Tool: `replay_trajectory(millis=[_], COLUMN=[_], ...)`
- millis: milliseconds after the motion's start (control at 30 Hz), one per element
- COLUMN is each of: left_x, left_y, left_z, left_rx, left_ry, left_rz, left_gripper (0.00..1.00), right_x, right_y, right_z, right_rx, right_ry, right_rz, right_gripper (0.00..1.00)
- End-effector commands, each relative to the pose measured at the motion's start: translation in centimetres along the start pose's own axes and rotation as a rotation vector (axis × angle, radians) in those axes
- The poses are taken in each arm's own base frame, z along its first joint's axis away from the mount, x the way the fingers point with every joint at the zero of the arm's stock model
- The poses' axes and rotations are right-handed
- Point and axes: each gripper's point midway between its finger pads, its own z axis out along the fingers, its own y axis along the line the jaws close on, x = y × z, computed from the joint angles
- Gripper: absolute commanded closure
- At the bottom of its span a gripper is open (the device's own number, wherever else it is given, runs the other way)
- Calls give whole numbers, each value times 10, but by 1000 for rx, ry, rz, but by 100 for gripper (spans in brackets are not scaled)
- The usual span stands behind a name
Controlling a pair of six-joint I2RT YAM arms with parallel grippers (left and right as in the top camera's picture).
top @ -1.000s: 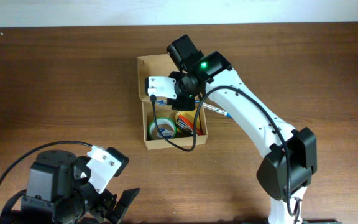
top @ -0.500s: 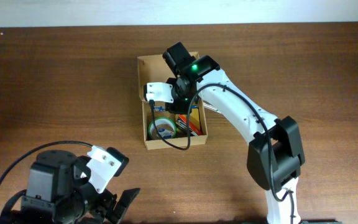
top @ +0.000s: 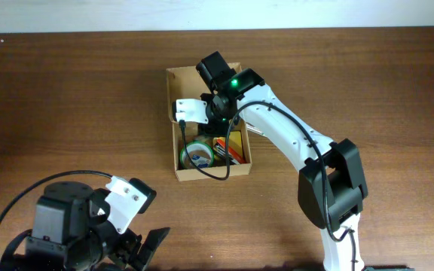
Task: Pack container
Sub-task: 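Lower the pen into the box and open the right gripper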
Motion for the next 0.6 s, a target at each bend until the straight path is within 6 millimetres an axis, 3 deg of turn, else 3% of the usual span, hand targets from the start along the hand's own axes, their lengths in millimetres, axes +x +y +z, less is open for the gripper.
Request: replay_trajectory(millis=[0,233,567], left_x=[-3,-3,-3], left_y=[-3,-3,-3], left_z=[-3,-3,-3], left_rx=[14,14,15], left_ry=[-15,-15,-15], left_rz=[-6,-6,-6], left_gripper=[0,0,0], right_x=[1,-10,-44], right_y=[5,2,10], right_z=[8,-15,-118], right_rx=[-29,13,173], right_ry=[-6,-35,-140], right_rz=[14,113,132], right_gripper=[69,71,71])
